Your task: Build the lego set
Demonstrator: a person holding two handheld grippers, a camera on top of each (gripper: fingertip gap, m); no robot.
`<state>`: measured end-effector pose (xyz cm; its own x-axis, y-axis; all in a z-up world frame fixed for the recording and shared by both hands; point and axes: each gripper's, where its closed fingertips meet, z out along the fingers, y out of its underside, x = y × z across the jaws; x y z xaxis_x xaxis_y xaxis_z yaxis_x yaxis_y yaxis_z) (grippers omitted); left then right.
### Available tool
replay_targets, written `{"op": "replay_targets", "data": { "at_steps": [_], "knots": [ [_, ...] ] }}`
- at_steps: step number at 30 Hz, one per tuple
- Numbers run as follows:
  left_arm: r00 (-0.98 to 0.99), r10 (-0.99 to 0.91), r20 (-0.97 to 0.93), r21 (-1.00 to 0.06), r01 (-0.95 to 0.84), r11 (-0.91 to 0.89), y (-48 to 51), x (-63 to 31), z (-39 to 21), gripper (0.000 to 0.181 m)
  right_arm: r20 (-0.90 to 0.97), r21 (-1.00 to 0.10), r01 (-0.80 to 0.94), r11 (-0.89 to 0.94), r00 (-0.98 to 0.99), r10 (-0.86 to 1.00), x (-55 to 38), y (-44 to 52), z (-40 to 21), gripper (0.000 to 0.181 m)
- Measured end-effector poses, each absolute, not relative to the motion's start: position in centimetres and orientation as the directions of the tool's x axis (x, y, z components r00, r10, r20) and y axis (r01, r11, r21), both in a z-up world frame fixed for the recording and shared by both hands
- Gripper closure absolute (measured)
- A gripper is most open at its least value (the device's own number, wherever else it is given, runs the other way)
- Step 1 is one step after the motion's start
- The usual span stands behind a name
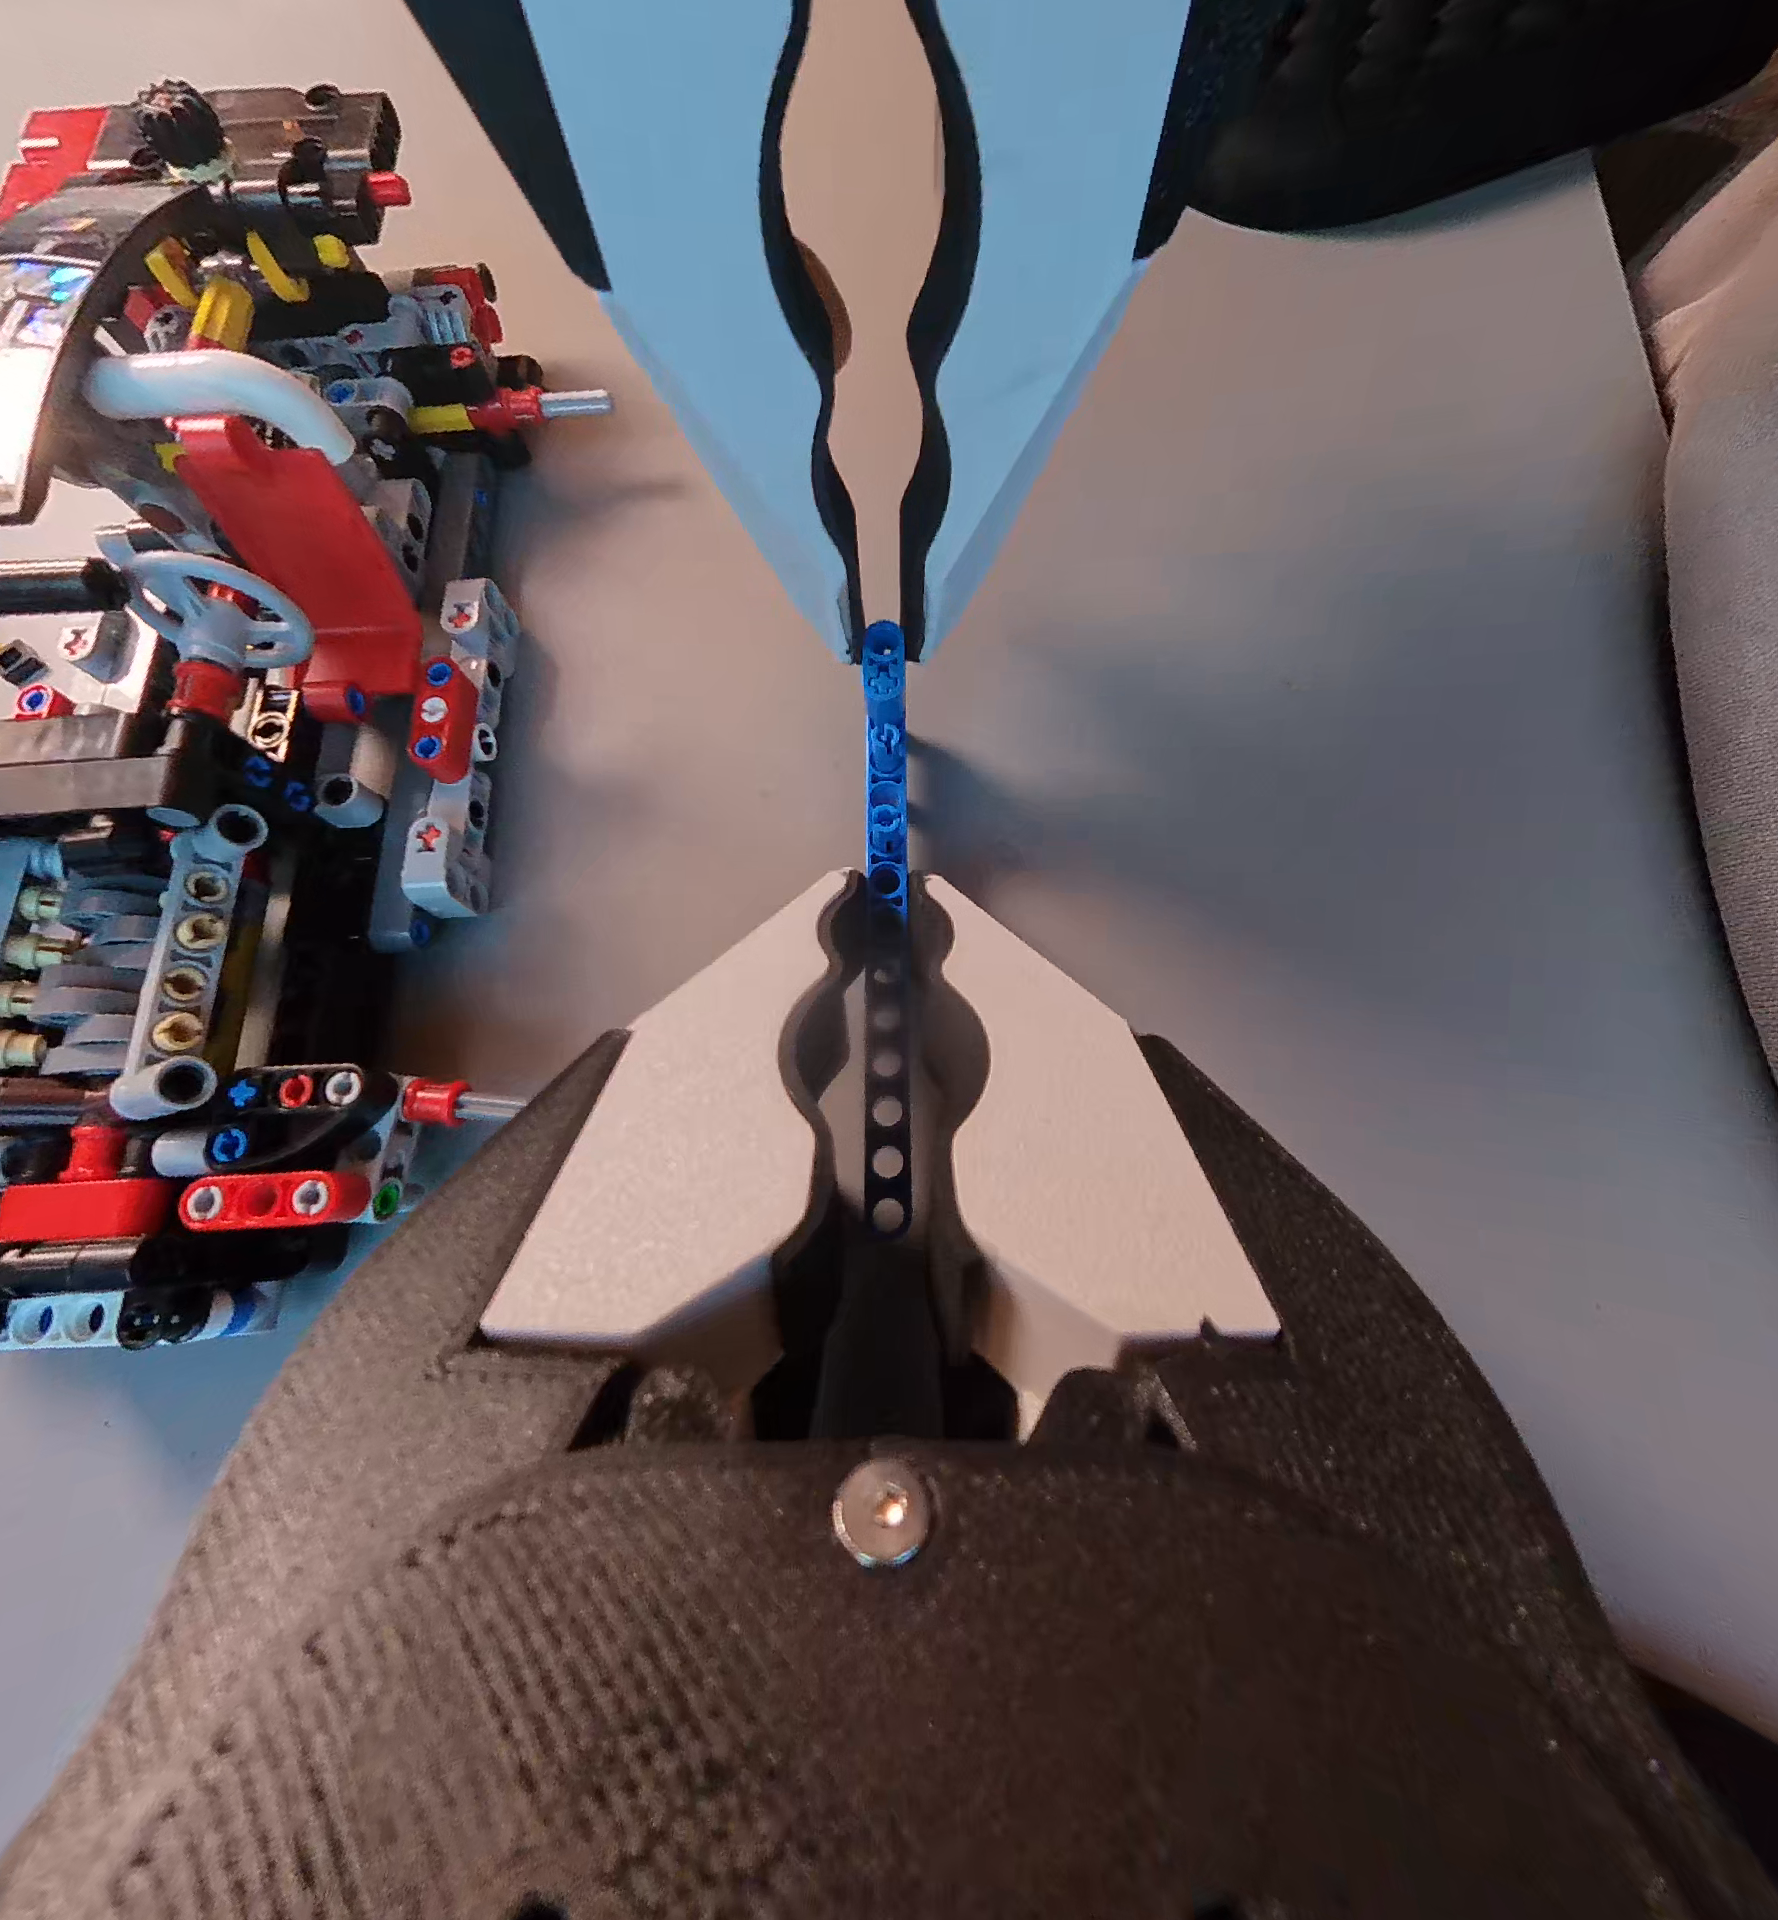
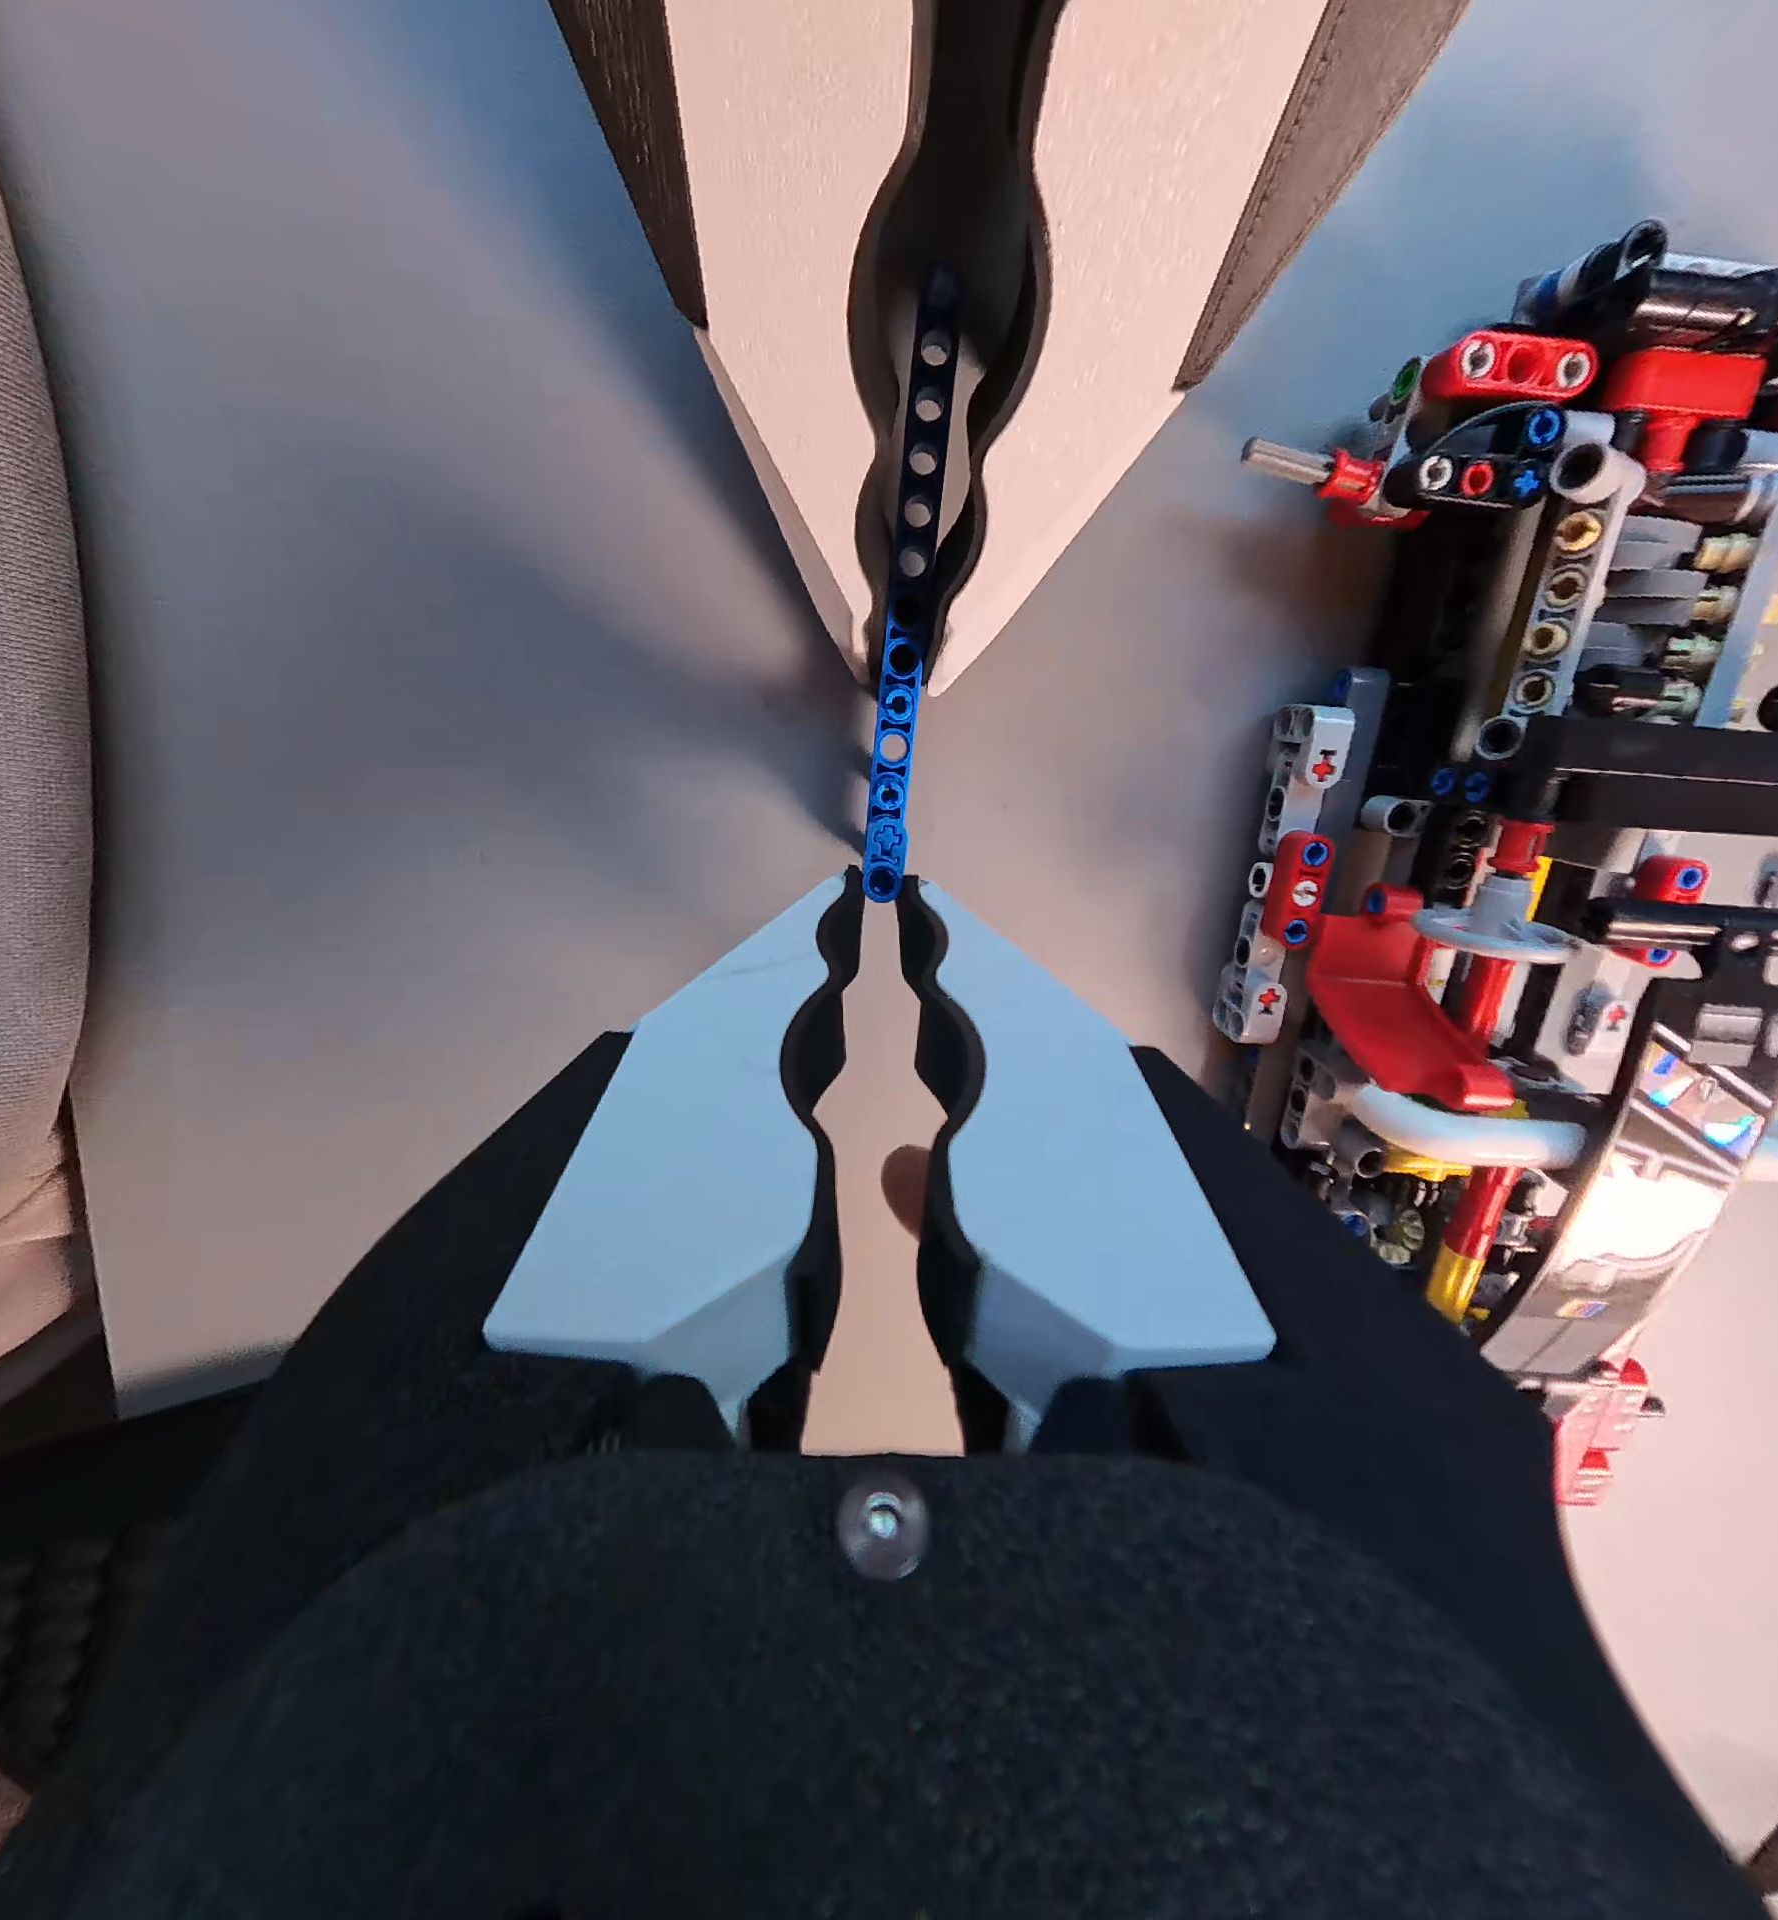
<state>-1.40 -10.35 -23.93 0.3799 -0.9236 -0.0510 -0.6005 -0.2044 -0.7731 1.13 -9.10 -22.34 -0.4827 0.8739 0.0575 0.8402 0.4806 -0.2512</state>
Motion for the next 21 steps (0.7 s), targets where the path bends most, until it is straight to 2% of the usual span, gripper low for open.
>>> {"op": "replay_targets", "data": {
  "at_steps": [21],
  "knots": [
    [0.382,-0.923,-0.033,-0.771,-0.598,-0.220,-10.42,-1.39,-23.98,0.175,0.020,-0.262,0.847,0.463,-0.475,0.880,1.37,-9.05,-23.18,0.178]
  ]
}}
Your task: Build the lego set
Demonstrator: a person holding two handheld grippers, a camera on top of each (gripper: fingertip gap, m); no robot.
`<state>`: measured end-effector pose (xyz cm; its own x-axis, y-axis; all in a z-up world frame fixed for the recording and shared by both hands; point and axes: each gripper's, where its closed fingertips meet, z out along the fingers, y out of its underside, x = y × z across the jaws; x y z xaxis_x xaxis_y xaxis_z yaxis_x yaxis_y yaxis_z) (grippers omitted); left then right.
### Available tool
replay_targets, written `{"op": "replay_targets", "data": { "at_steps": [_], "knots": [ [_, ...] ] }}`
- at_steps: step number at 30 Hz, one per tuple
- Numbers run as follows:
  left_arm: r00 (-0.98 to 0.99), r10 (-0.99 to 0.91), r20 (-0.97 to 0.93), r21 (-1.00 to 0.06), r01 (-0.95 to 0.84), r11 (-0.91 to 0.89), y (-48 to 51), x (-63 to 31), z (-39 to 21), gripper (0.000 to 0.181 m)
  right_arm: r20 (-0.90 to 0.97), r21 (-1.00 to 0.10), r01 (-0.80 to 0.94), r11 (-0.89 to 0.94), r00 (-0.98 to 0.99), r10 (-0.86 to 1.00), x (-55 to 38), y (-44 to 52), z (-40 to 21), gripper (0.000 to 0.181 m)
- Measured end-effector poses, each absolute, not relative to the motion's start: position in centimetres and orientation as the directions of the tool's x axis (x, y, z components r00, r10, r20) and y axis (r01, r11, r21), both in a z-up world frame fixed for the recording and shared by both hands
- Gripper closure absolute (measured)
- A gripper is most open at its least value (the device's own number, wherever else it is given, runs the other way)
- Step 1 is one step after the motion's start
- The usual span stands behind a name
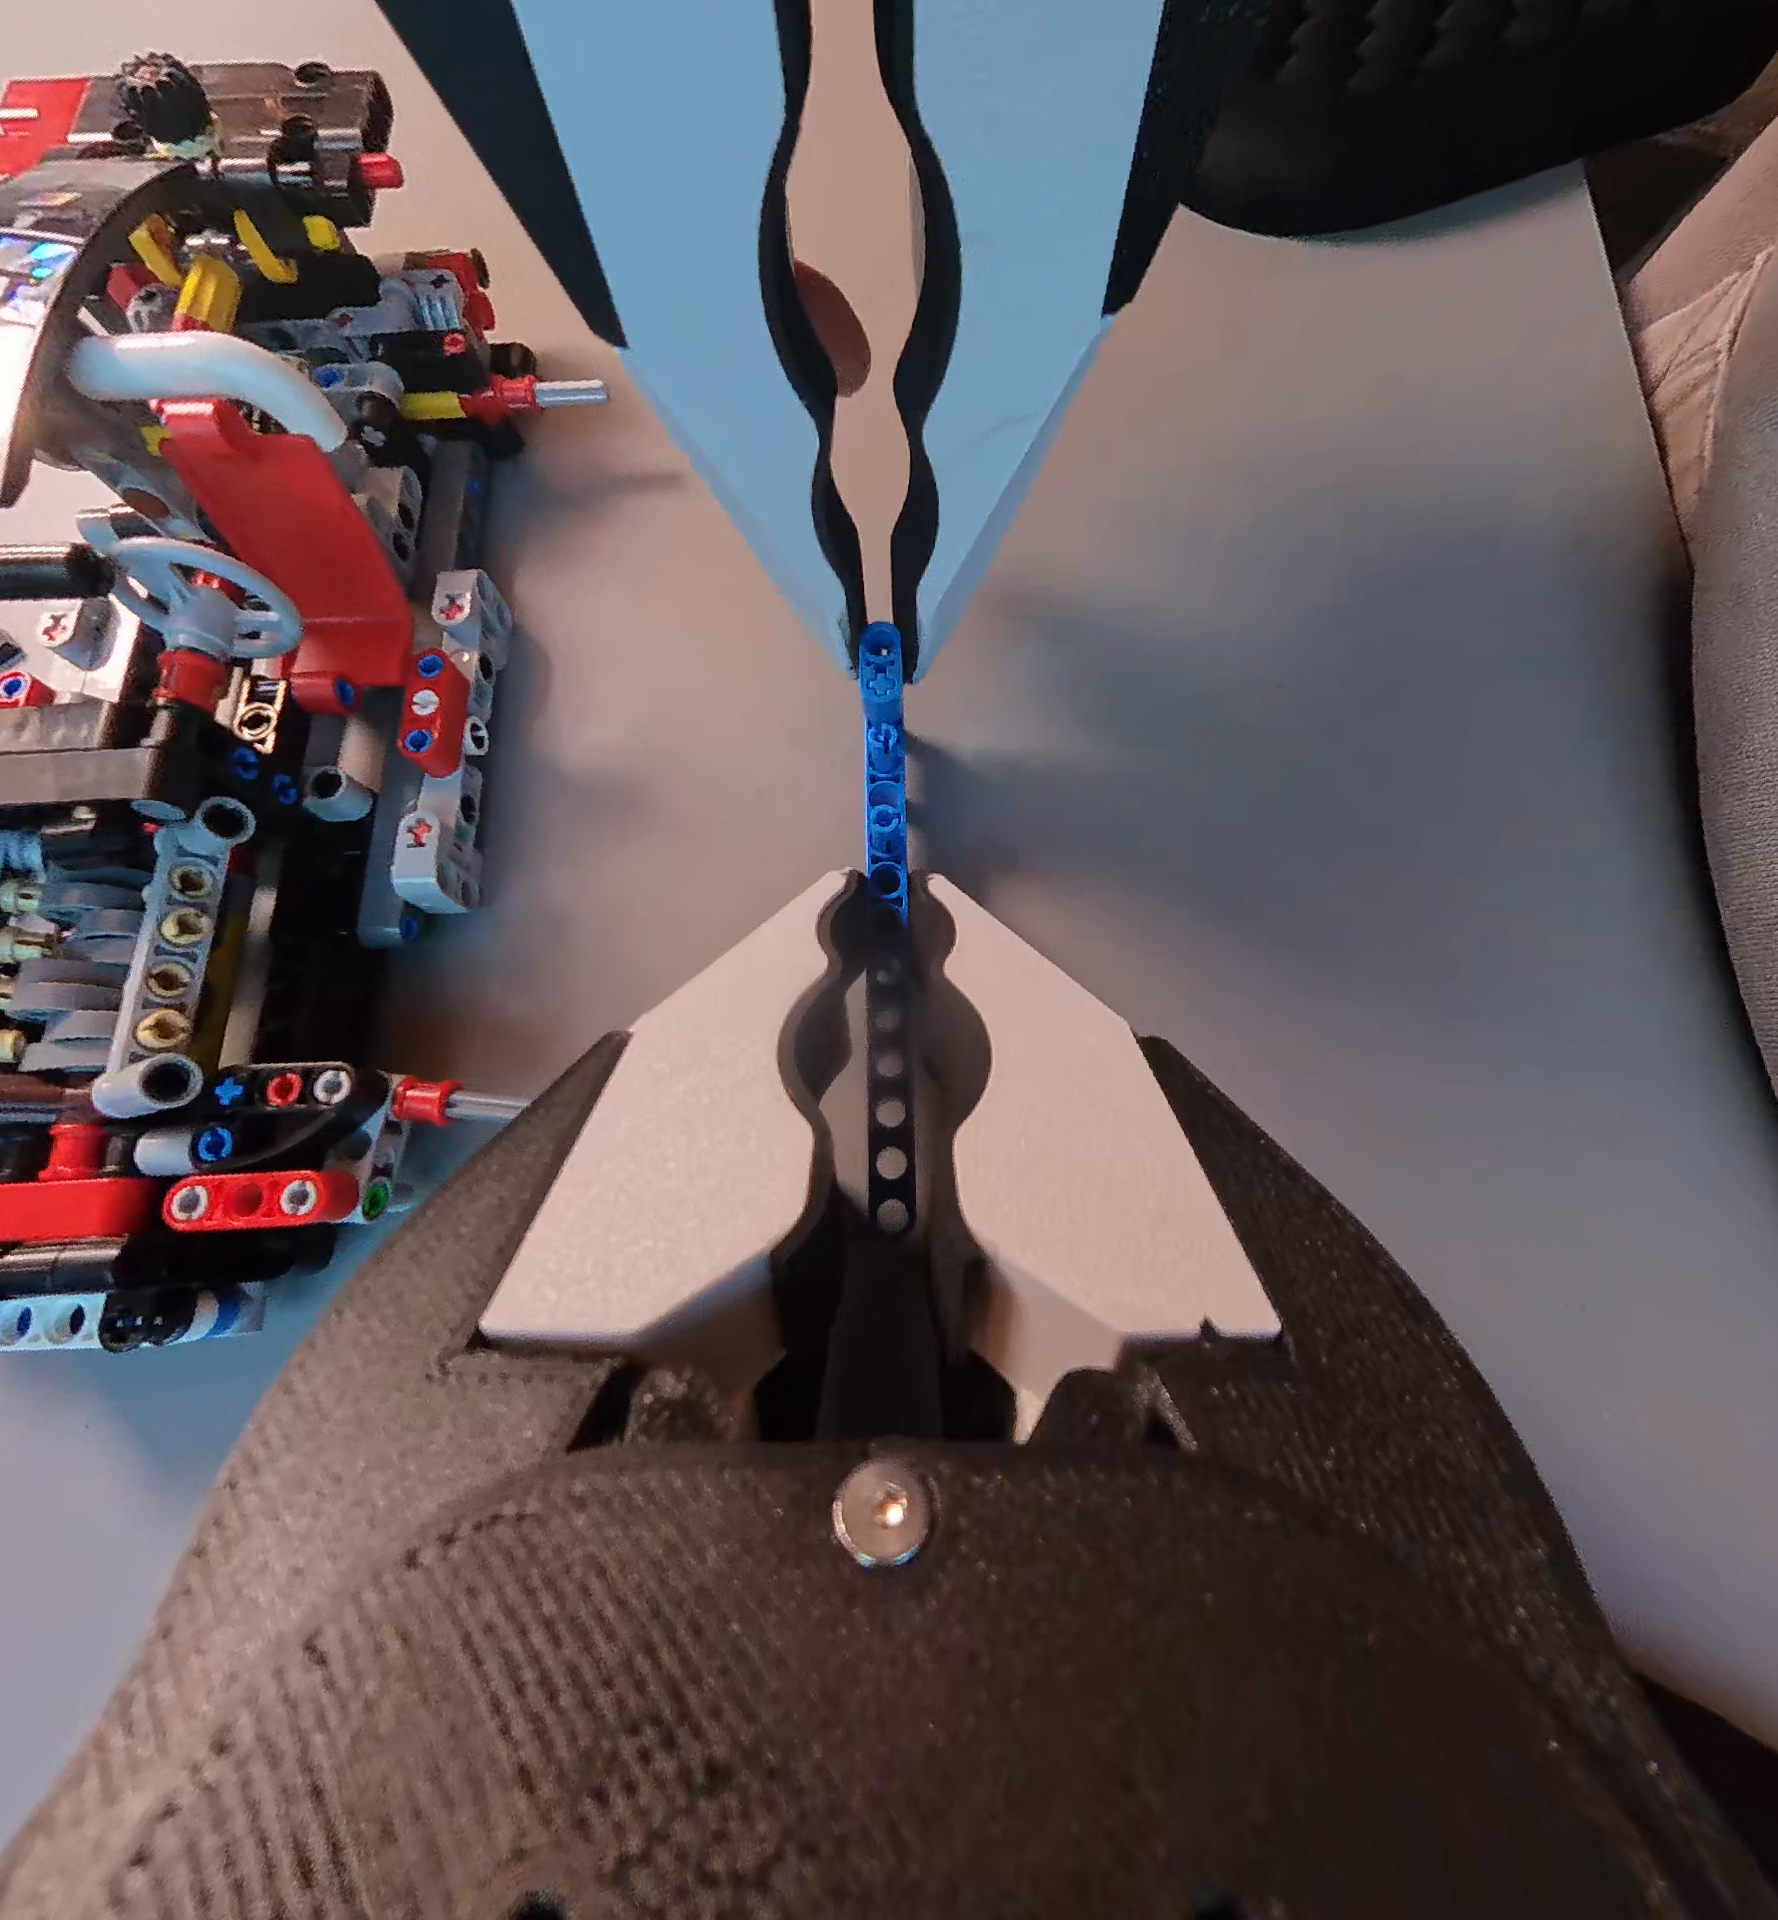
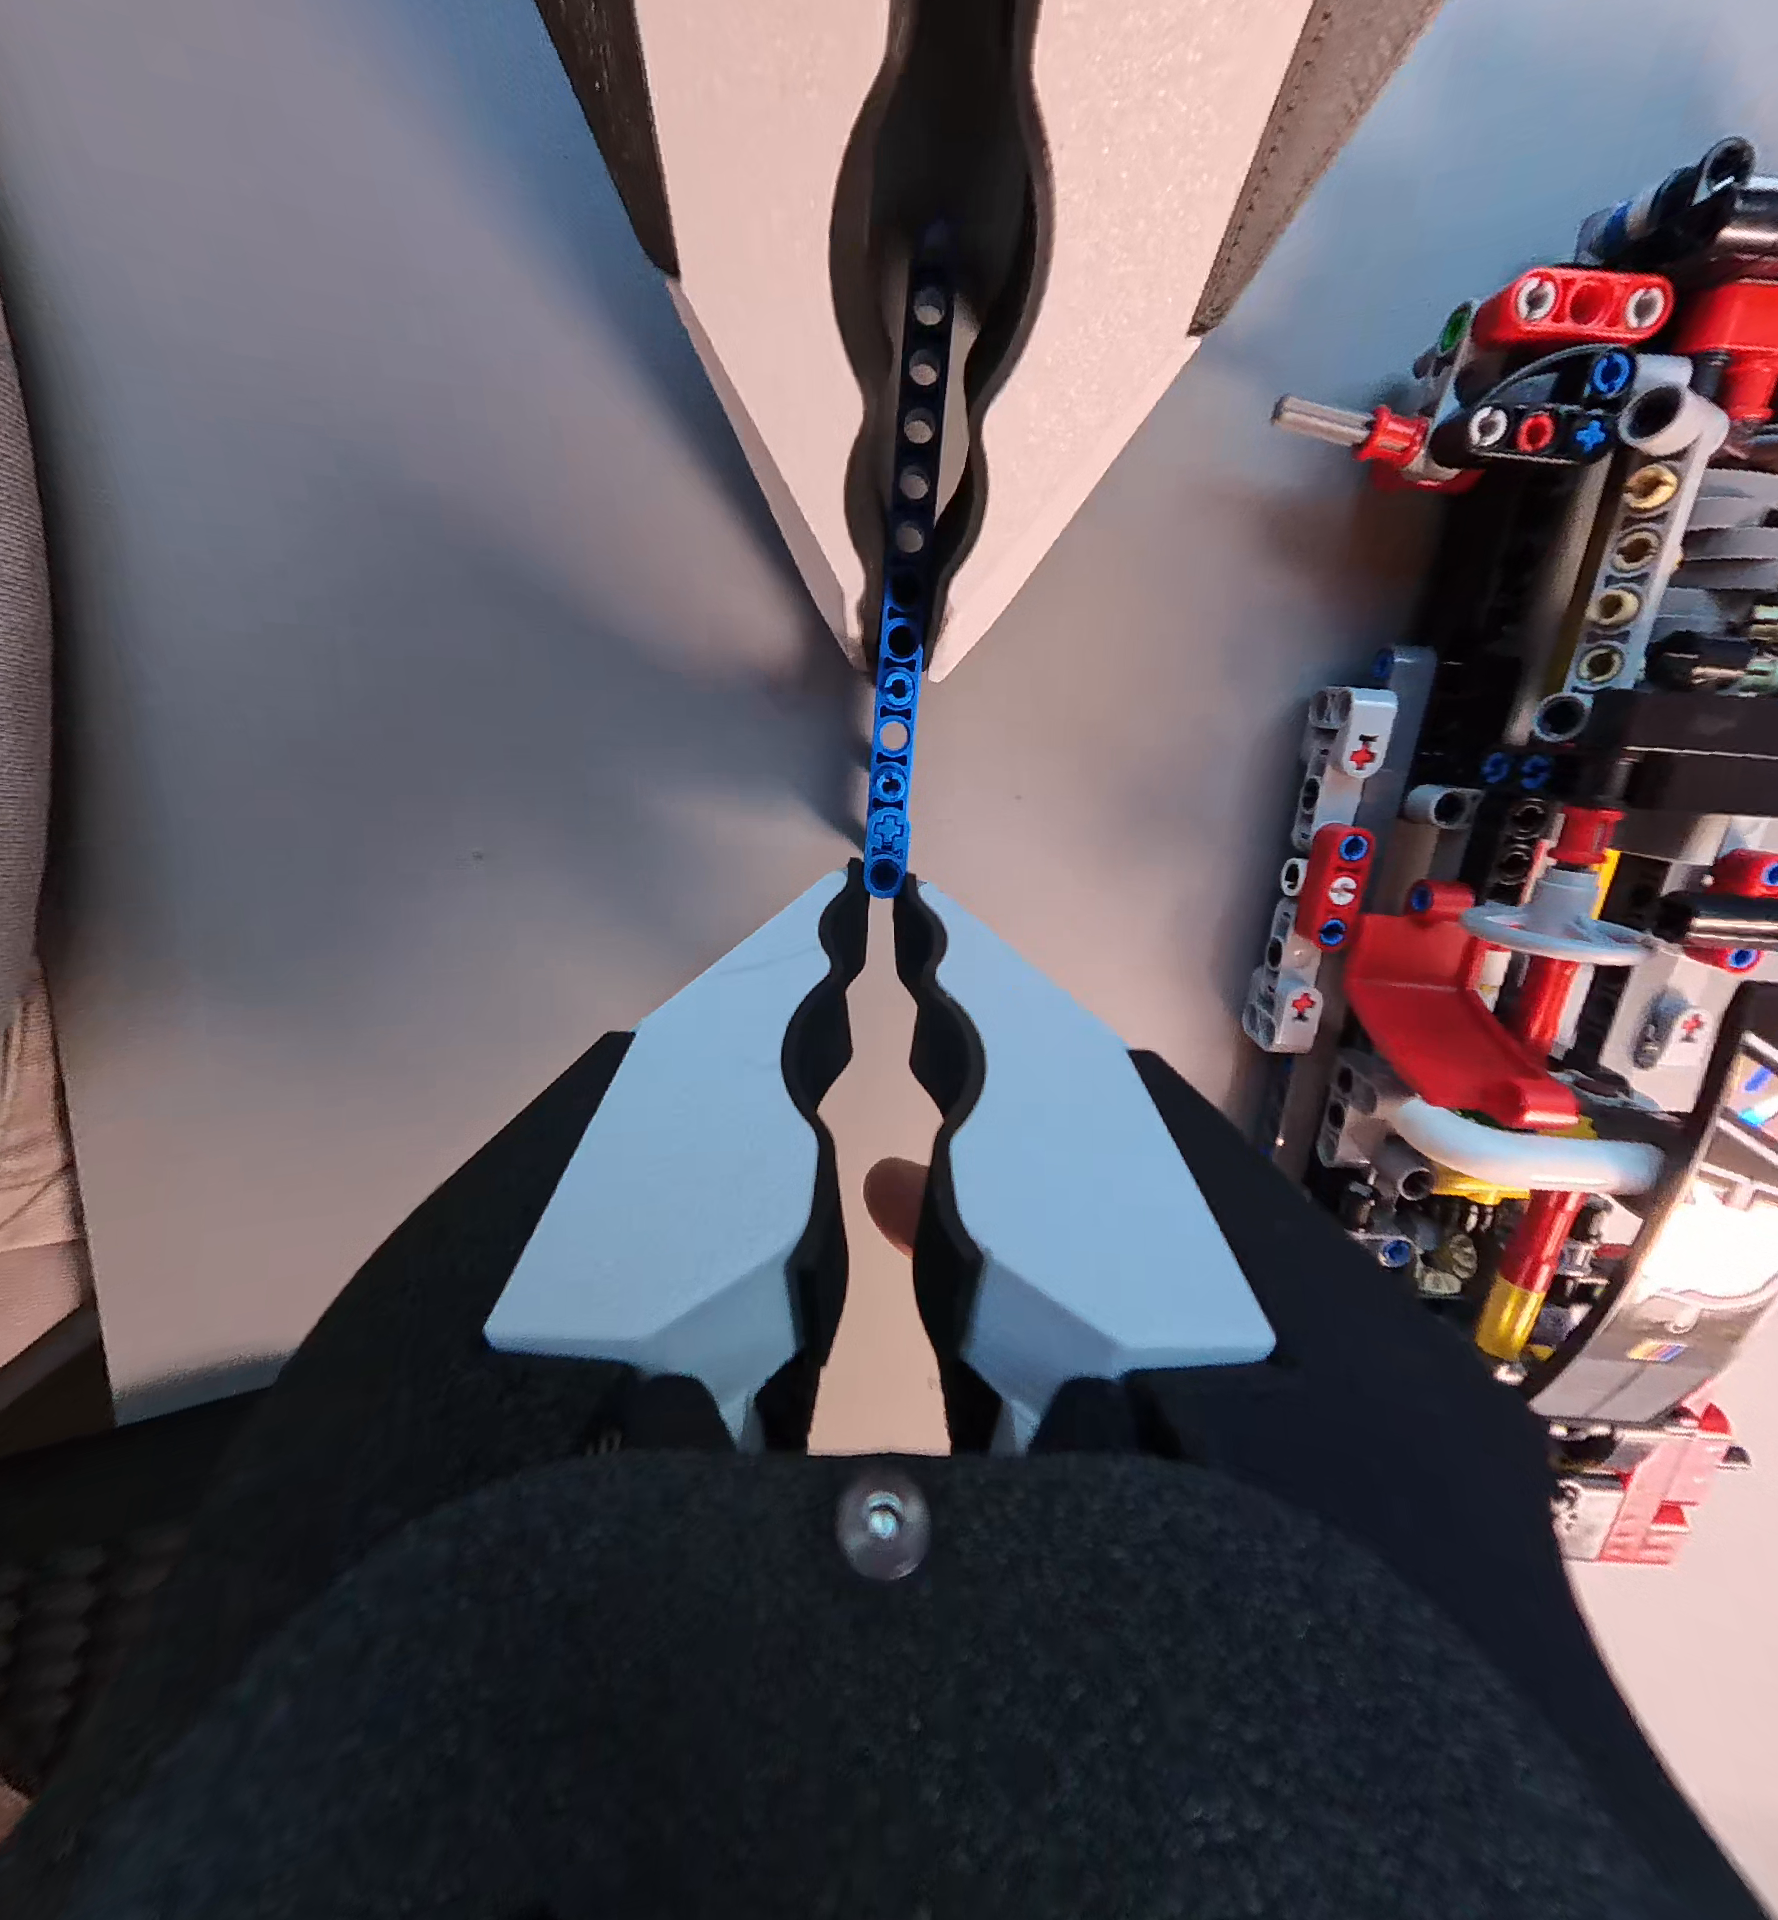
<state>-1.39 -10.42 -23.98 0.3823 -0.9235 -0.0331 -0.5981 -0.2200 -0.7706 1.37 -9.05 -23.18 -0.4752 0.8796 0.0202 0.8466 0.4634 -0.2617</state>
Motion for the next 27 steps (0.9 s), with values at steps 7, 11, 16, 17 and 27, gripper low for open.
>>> {"op": "replay_targets", "data": {
  "at_steps": [7,11,16,17,27],
  "knots": [
    [0.387,-0.921,-0.043,-0.770,-0.600,-0.216,-10.4,-1.4,-24.0,0.175,0.023,-0.331,0.850,0.410,-0.427,0.904,1.1,-9.7,-22.3,0.157],
    [0.386,-0.921,-0.044,-0.769,-0.601,-0.216,-10.4,-1.4,-24.0,0.175,0.023,-0.300,0.865,0.403,-0.416,0.909,1.1,-9.4,-21.8,0.170],
    [0.388,-0.920,-0.048,-0.769,-0.602,-0.214,-10.4,-1.4,-24.0,0.175,0.025,-0.256,0.872,0.418,-0.426,0.904,1.1,-9.3,-22.0,0.176],
    [0.387,-0.921,-0.048,-0.769,-0.603,-0.213,-10.4,-1.4,-24.0,0.175,0.024,-0.244,0.870,0.428,-0.436,0.900,1.1,-9.3,-22.0,0.177],
    [0.385,-0.922,-0.043,-0.767,-0.604,-0.217,-10.5,-1.3,-24.0,0.175,0.028,-0.199,0.863,0.463,-0.467,0.884,1.0,-9.3,-21.9,0.176]
  ]
}}
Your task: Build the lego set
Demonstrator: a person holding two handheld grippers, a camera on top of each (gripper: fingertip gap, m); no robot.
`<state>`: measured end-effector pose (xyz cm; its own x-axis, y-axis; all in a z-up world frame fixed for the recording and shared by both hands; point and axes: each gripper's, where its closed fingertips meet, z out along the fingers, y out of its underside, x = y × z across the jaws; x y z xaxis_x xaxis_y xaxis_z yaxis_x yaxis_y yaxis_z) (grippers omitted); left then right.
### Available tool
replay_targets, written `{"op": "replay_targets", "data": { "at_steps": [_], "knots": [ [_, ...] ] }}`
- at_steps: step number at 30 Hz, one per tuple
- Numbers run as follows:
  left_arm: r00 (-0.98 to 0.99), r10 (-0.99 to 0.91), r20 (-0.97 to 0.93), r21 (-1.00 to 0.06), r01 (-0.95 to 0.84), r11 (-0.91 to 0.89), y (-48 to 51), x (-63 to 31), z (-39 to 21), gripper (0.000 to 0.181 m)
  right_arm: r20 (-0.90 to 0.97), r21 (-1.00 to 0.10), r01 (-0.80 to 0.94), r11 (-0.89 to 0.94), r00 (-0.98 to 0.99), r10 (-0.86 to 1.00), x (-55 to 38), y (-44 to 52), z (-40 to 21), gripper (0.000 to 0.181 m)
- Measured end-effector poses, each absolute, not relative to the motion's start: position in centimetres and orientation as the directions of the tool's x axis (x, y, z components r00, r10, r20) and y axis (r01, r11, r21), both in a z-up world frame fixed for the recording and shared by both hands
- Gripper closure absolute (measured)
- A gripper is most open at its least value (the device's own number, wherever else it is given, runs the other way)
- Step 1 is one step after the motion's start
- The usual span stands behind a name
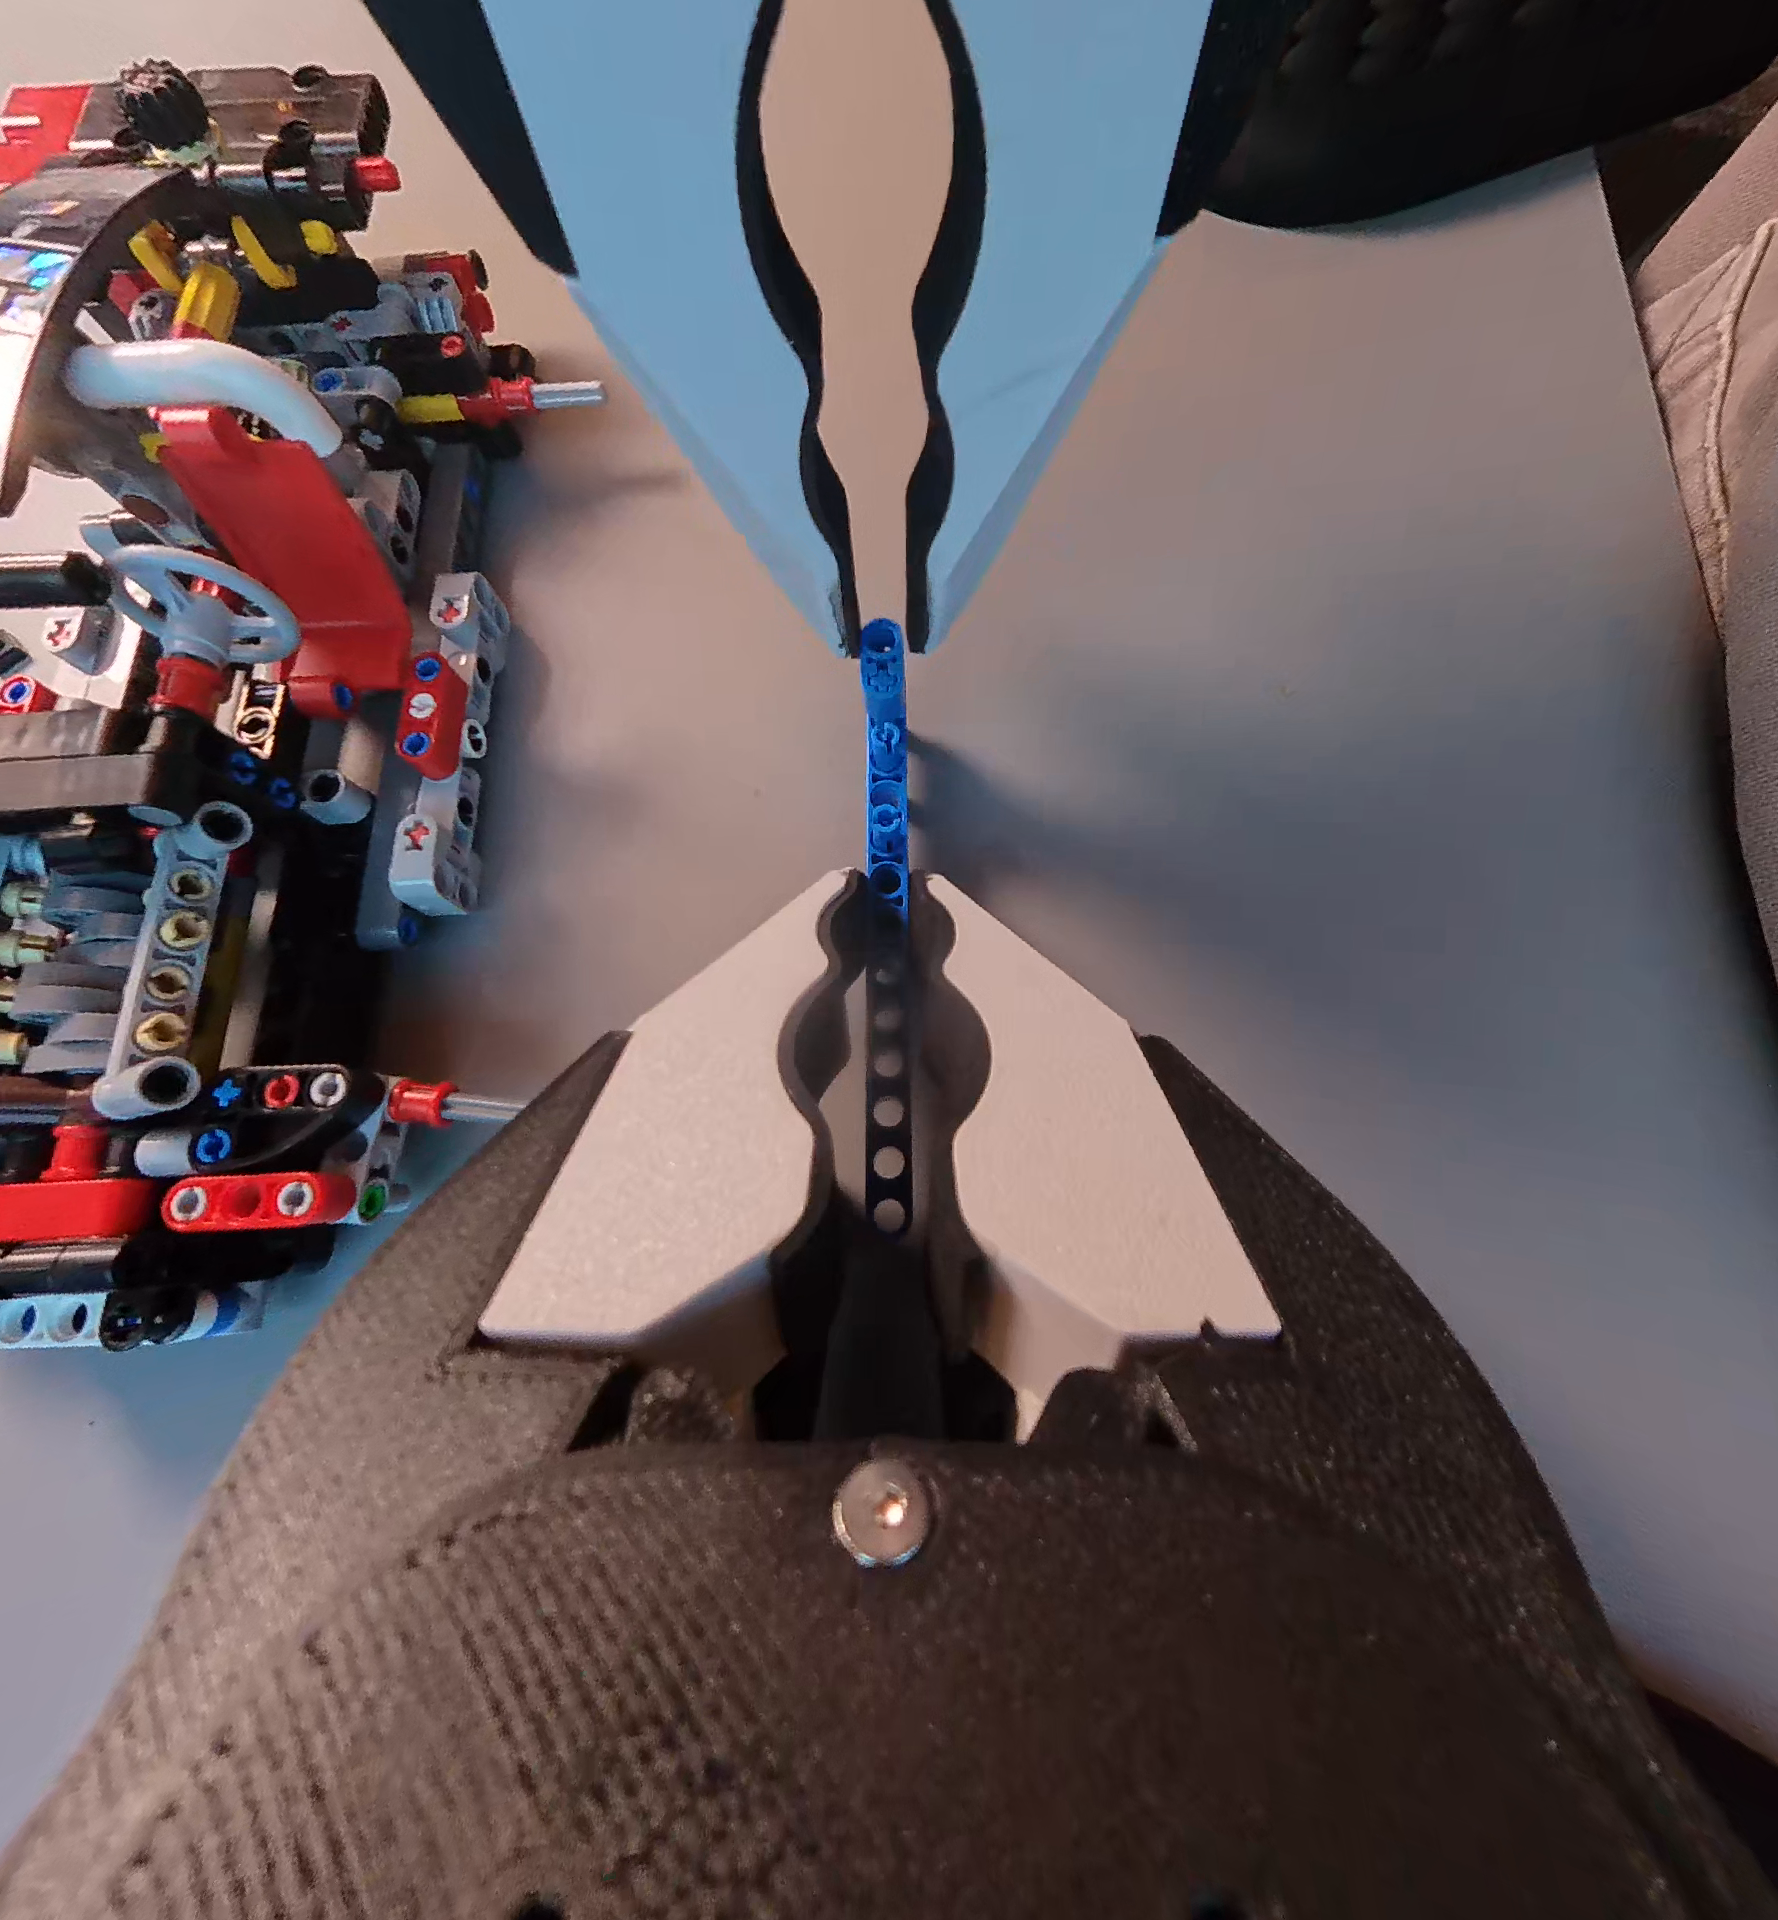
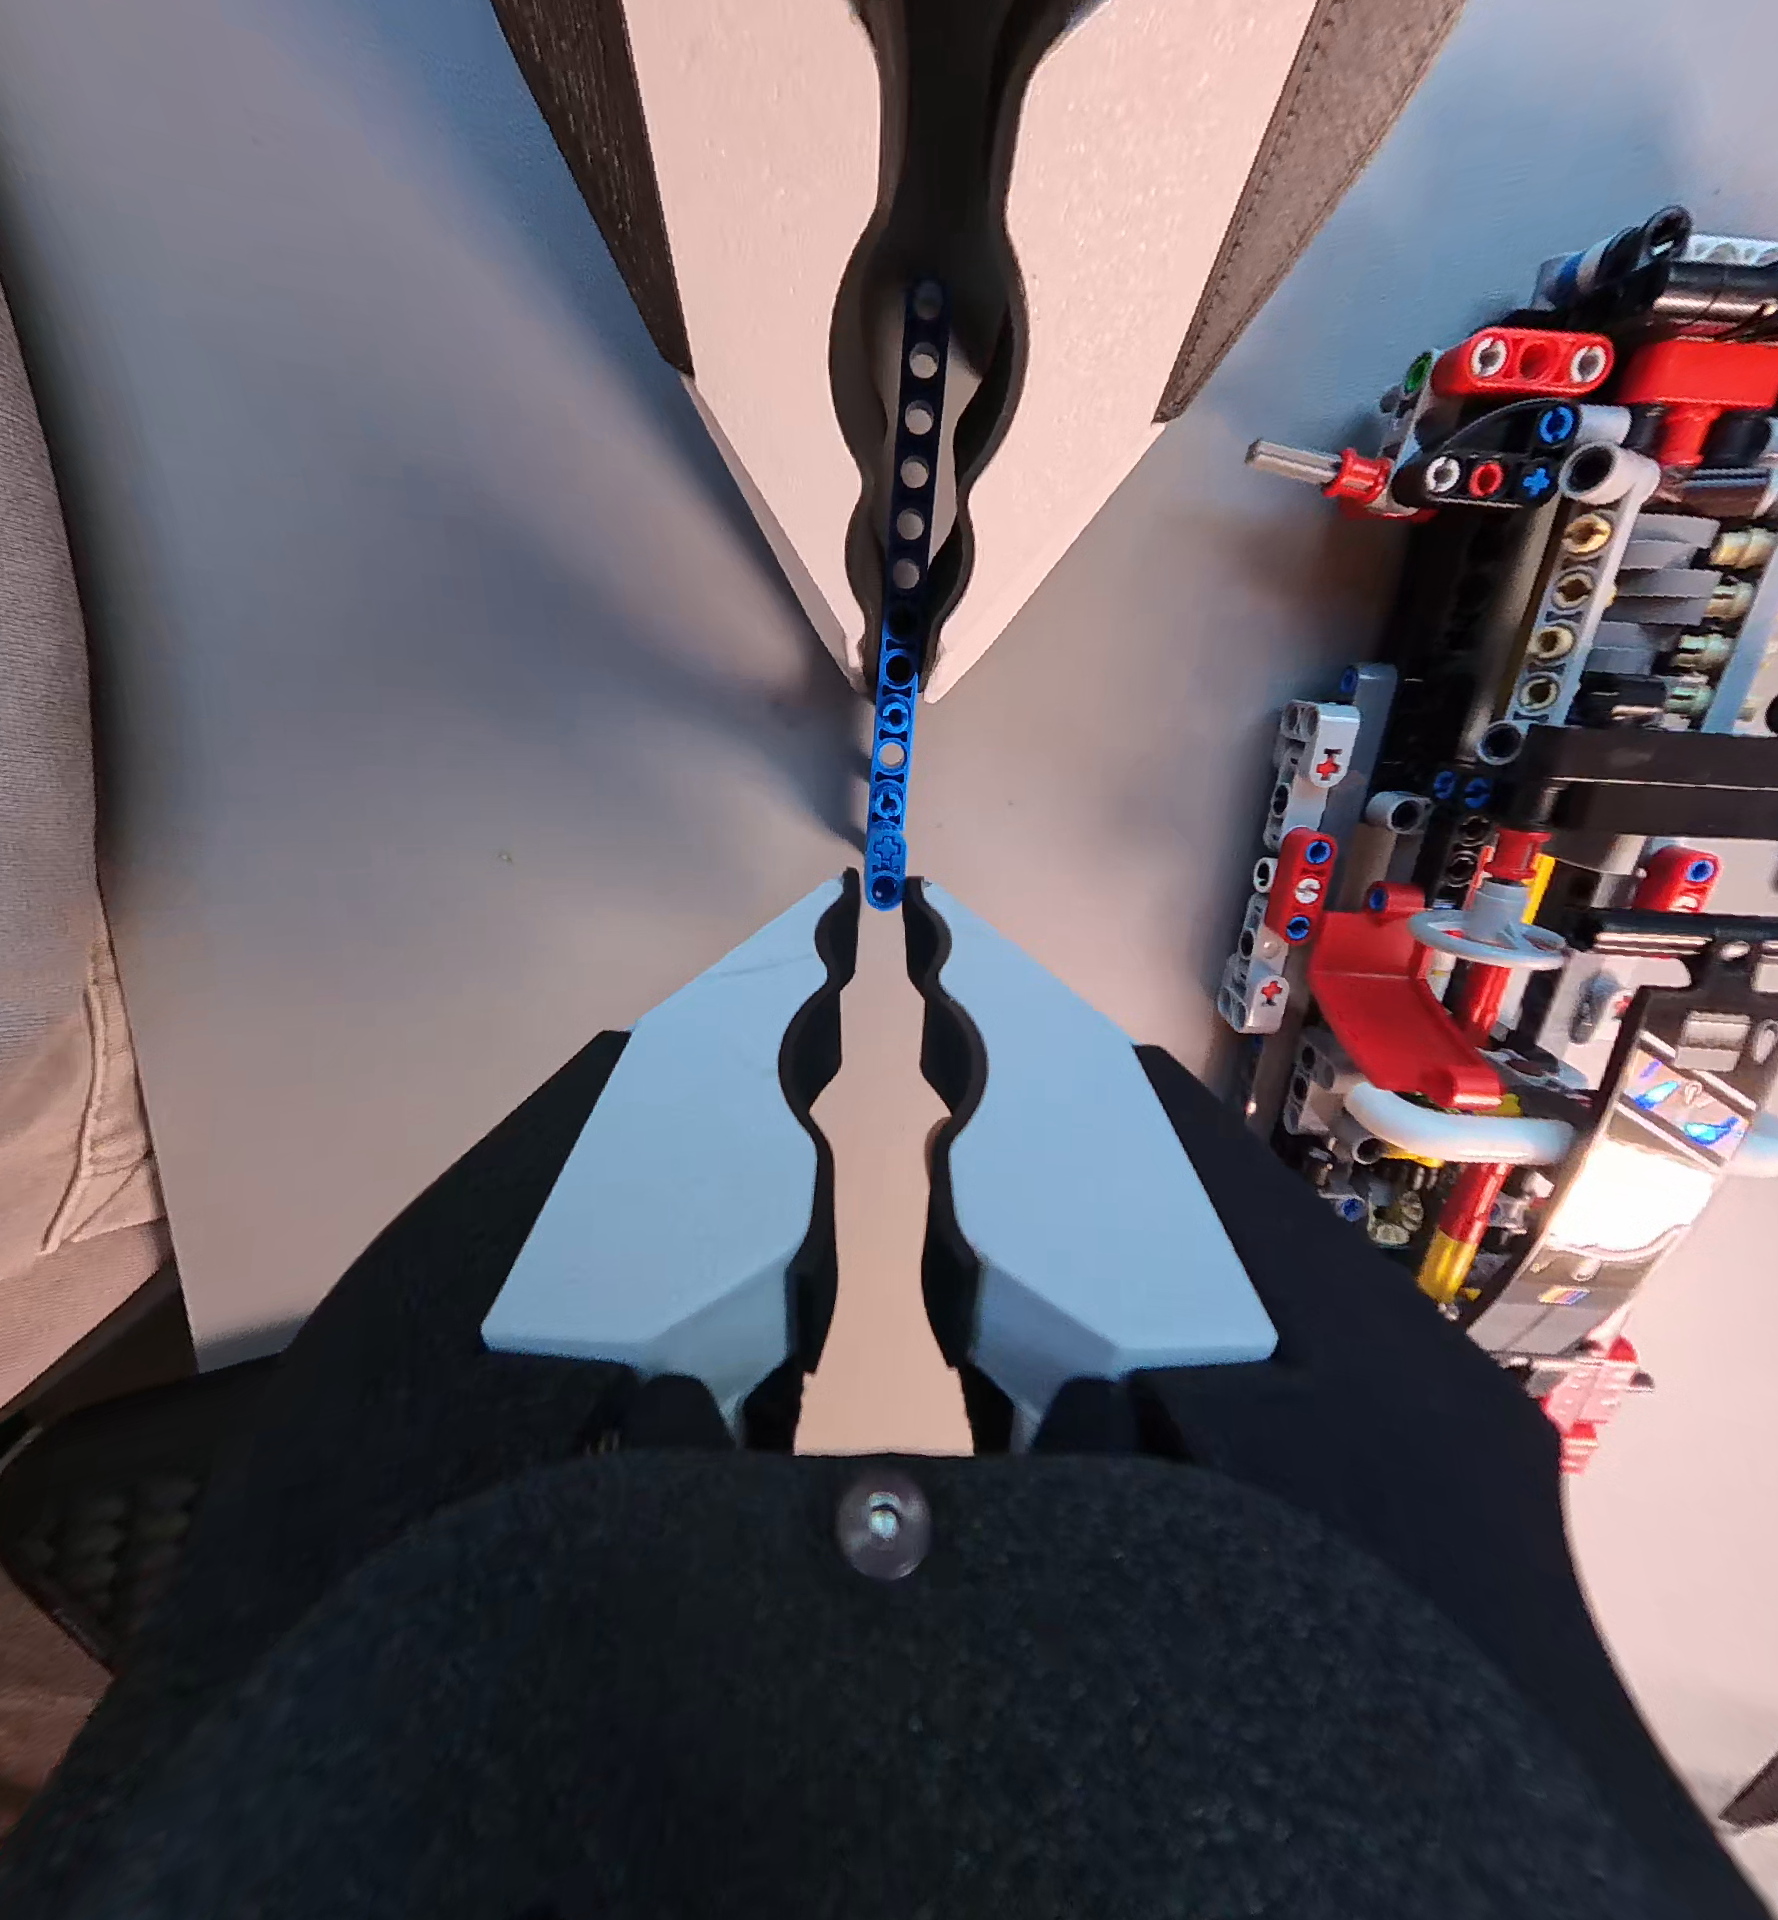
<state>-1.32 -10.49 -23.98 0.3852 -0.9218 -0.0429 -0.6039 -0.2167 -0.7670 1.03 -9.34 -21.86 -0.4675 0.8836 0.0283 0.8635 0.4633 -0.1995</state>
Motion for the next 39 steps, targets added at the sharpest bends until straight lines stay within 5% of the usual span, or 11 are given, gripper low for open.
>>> {"op": "replay_targets", "data": {
  "at_steps": [39],
  "knots": [
    [0.395,-0.918,-0.035,-0.764,-0.603,-0.231,-10.6,-1.3,-24.0,0.175,0.094,-0.110,0.807,0.581,-0.573,0.814,1.0,-9.3,-22.1,0.179]
  ]
}}
